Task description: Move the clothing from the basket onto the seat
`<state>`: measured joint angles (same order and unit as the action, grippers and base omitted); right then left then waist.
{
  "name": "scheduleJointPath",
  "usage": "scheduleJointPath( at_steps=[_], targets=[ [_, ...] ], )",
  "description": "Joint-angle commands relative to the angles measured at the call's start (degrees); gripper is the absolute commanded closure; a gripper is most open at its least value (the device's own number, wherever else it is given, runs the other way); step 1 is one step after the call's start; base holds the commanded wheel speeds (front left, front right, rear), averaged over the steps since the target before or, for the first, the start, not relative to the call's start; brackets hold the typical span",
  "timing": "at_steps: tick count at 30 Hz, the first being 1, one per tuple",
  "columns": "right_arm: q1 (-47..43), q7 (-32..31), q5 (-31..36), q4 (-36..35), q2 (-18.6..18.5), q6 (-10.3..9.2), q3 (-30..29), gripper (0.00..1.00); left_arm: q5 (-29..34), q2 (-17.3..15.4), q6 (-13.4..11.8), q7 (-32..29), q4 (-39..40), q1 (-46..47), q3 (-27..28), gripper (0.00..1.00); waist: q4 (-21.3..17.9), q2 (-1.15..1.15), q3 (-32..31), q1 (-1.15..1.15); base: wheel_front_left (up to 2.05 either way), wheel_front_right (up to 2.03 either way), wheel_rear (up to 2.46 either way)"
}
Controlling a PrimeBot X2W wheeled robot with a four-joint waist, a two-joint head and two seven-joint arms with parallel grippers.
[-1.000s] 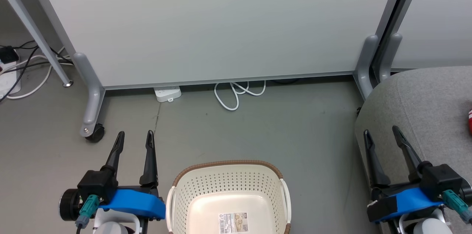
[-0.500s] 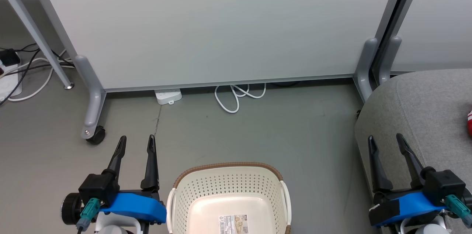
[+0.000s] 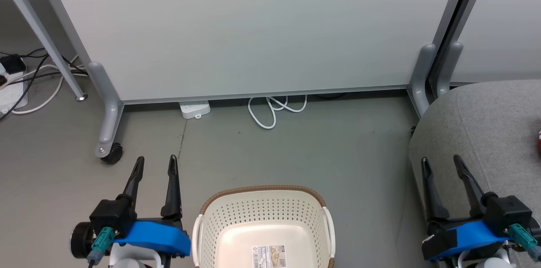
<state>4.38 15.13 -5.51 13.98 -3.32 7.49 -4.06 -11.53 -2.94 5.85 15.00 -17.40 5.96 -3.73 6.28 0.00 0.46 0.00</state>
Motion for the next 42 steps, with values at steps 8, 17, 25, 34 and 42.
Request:
scheduleJointPath(
  at_steps=[8,17,25,34,42],
  targets=[
    [0.11,-1.36,-3.31,2.53,0.17,0.0,-0.62,1.0,-3.17,0.03,0.09,-1.38,-2.16,-1.18,0.44,1.0,-0.13,0.0,0.0,0.0,0.0,0.0,0.0],
    [0.19,-3.8,-13.82,1.96,0.2,0.0,-0.71,1.0,-12.87,0.03,0.29,-3.81,-1.31,-1.03,1.58,1.0,-0.59,0.0,-0.02,0.0,0.0,0.0,0.0],
    [0.29,-5.68,-22.19,1.52,0.22,0.0,-0.76,1.0,-20.63,0.04,0.46,-5.75,-0.63,-0.89,2.53,1.0,-0.99,0.0,-0.03,0.0,0.0,0.0,0.0],
    [0.55,-7.73,-30.66,1.24,0.25,0.0,-0.95,1.0,-28.53,0.04,0.65,-7.82,-0.04,-0.66,3.53,1.0,-1.44,0.0,-0.05,0.0,0.0,0.0,0.0],
    [0.79,-9.46,-37.53,1.05,0.27,0.0,-1.13,1.0,-34.92,0.04,0.76,-9.49,0.43,-0.46,4.39,1.0,-1.84,0.0,-0.07,0.0,0.0,0.0,0.0]
  ],
)
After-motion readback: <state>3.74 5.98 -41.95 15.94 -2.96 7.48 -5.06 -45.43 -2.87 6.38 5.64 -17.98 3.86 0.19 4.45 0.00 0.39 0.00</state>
